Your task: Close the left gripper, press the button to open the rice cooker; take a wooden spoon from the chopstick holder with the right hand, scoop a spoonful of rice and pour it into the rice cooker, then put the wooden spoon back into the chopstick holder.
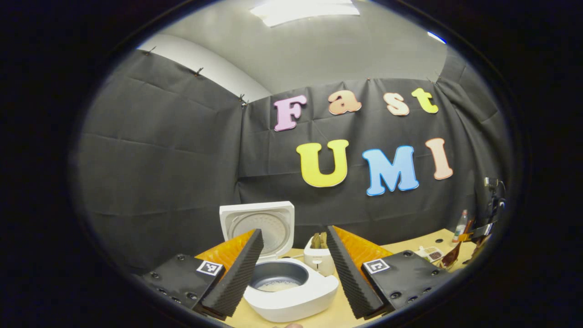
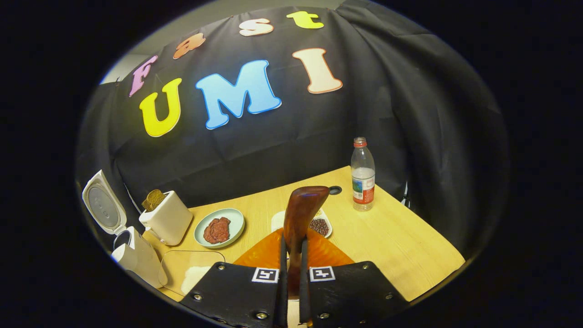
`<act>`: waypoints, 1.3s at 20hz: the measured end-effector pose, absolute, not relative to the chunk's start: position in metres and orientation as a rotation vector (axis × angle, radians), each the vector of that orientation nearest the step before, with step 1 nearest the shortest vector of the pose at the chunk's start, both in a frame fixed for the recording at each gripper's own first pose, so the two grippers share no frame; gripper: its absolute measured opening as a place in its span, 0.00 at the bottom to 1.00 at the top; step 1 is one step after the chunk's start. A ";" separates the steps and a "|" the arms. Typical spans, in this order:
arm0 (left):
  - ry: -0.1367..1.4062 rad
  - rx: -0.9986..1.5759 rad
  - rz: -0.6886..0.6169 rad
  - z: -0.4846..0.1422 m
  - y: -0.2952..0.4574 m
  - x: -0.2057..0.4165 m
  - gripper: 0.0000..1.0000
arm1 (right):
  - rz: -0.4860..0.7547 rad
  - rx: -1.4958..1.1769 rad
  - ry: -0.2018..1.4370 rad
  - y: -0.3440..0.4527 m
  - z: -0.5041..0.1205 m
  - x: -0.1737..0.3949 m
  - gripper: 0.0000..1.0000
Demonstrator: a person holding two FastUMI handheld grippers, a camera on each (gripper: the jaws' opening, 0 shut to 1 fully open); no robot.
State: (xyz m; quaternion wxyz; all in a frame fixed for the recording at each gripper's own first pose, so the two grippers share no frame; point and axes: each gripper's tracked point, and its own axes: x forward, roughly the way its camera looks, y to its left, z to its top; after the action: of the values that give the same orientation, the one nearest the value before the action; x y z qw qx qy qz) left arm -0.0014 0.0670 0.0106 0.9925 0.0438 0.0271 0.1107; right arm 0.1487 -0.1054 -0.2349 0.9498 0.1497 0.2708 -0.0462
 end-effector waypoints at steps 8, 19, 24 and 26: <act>0.043 0.084 0.202 0.013 0.067 0.016 0.96 | -0.120 0.329 0.556 -0.107 -0.240 0.135 0.20; 0.045 0.095 0.220 0.016 0.086 0.065 0.96 | -0.122 0.052 0.319 -0.117 -0.124 0.119 0.96; 0.053 0.111 0.290 0.029 0.126 0.098 0.94 | -0.094 0.013 0.240 -0.098 -0.086 0.105 0.96; 0.048 0.109 0.313 0.039 0.143 0.113 0.94 | -0.093 0.015 0.232 -0.095 -0.081 0.097 0.96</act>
State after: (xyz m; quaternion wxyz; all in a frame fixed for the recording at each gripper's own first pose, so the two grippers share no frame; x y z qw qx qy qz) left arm 0.1128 0.1432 0.0386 0.9860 0.0544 0.0238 0.1559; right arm 0.0973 -0.0955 -0.0809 0.9922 0.0077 0.1156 -0.0465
